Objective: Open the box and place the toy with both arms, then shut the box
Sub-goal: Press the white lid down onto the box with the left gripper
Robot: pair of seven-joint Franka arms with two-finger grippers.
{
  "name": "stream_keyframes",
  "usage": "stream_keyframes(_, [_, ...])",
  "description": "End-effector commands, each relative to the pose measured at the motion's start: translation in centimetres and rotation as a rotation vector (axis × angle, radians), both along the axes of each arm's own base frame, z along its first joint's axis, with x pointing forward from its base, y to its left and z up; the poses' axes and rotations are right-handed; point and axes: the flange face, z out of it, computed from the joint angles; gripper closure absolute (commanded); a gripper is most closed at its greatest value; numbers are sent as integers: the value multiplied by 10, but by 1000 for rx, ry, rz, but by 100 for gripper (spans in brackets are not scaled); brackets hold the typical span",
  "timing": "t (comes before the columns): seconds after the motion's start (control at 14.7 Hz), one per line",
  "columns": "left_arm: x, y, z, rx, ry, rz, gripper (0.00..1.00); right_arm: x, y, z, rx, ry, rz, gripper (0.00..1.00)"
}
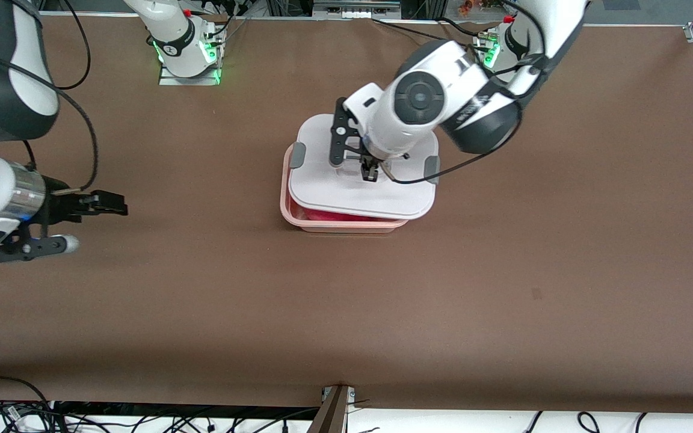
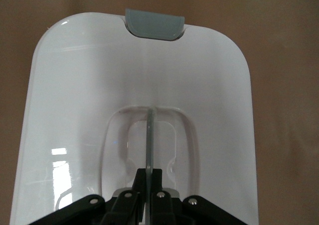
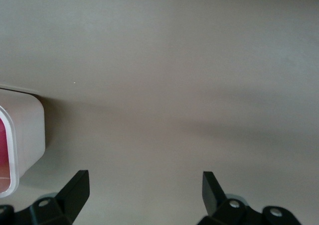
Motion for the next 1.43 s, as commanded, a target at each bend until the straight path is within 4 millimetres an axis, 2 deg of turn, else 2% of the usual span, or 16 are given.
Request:
stream_keyframes(0.0, [-5, -20, -35, 50, -7, 18, 100, -17, -33, 39, -35, -29, -86, 0])
stream_keyframes(0.07, [-1, -22, -38, 45, -32, 22, 100, -21, -47, 44, -56, -34, -114, 0])
stream_keyframes(0.2, [1, -24, -41, 30, -53, 26, 100, -30, -64, 42, -97, -15, -172, 0])
stream_keyframes(0.27, [2, -26, -41, 19, -58, 29, 100, -35, -73, 48, -104, -17, -198, 0])
stream_keyframes(0.41, [5, -28, -41, -1, -75, 39, 100, -45, -70, 64, -116, -44, -188, 0])
stream_keyframes(0.48, [6, -27, -49, -1, -70, 42, 100, -50, -79, 72, -111, -58, -216, 0])
stream_keyframes(0.61, [7, -27, -58, 6, -60, 42, 100, -61, -67, 85, -102, -78, -199, 0])
stream_keyframes(0.75, [8, -25, -59, 19, -75, 35, 100, -66, -67, 84, -87, -58, -128, 0])
stream_keyframes(0.89, [9, -25, -66, 26, -69, 33, 100, -75, -81, 87, -72, -66, -34, 0])
stream_keyframes(1.02, [12, -22, -70, 36, -62, 65, 100, -84, -78, 88, -71, -53, -24, 0])
stream_keyframes(1.16, [9, -23, -72, 54, -50, 129, 100, -95, -66, 86, -69, -37, -7, 0])
stream_keyframes(1.36, [8, -23, -74, 68, -38, 181, 100, -93, -63, 80, -70, -24, 4, 0])
